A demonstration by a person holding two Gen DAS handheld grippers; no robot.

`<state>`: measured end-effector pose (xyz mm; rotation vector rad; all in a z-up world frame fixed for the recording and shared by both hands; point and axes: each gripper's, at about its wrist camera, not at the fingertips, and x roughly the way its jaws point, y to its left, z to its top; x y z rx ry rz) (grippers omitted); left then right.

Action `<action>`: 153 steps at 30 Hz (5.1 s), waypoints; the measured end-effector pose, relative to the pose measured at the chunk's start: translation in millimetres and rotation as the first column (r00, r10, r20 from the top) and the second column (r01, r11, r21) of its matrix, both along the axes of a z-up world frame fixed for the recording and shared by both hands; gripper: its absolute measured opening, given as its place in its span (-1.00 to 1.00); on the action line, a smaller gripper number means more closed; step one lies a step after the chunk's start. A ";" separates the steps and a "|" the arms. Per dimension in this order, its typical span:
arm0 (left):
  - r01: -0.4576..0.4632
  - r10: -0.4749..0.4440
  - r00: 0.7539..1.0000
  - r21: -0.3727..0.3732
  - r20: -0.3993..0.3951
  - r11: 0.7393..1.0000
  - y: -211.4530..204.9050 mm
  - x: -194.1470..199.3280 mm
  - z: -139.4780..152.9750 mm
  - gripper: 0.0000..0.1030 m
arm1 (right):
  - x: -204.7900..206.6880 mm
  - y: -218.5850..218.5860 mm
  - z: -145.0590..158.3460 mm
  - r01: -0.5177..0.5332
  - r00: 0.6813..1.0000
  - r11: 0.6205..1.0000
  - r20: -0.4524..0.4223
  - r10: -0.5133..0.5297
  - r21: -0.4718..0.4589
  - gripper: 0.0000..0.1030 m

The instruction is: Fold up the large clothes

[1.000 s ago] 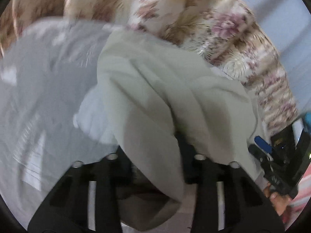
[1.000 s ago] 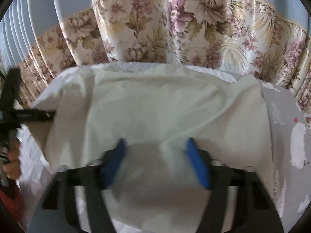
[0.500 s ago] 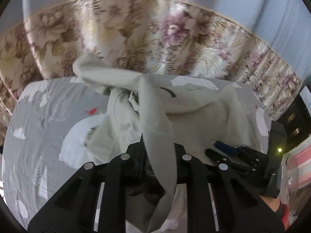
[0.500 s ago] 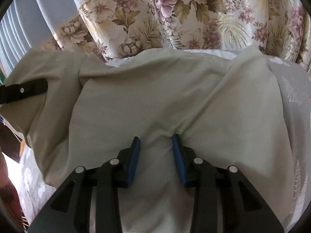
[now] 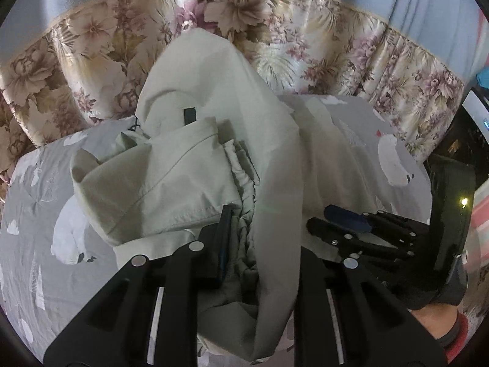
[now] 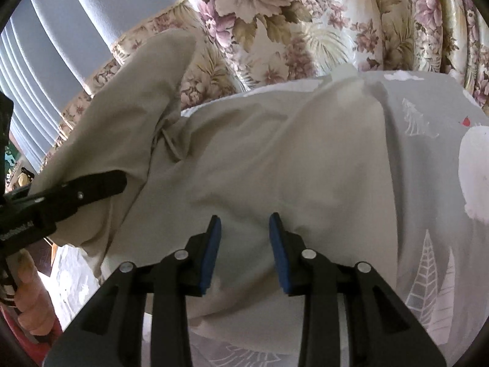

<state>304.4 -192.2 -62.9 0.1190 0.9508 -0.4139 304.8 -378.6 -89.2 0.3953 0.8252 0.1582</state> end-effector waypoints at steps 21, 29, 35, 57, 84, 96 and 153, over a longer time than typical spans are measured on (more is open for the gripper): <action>-0.369 0.362 0.929 0.244 0.072 0.897 226.6 -2.0 -29.3 0.38 | -24.1 -71.9 7.6 0.214 0.976 0.977 -0.037 -0.215 -0.022 0.37; -0.280 0.272 0.959 0.132 0.077 0.951 190.7 -22.0 0.2 0.63 | -6.7 -55.0 -30.8 0.073 0.995 0.982 -0.083 -0.059 0.173 0.40; -0.182 0.172 0.983 0.201 0.067 0.963 121.1 1.9 -21.6 0.69 | 2.9 -34.7 -31.7 0.046 0.996 0.989 -0.076 -0.036 0.141 0.43; -0.227 0.234 0.971 0.110 -0.052 0.968 170.9 27.2 -34.0 0.38 | 18.5 120.3 105.4 -0.065 0.993 0.930 0.073 0.097 -0.361 -0.61; -0.321 0.339 0.938 0.194 -0.068 0.927 293.9 19.3 -18.1 0.50 | -4.7 182.5 123.7 -0.261 0.962 0.918 0.005 0.275 -0.298 0.33; -0.191 0.190 0.974 0.004 -0.121 0.982 210.0 26.6 22.2 0.64 | 30.2 29.2 13.7 -0.018 1.000 0.977 -0.020 0.022 0.212 0.34; -0.045 0.062 0.983 0.099 -0.174 0.994 263.1 12.6 -69.5 0.26 | 19.0 221.9 15.0 -0.512 0.857 0.798 -0.118 0.502 -0.320 0.44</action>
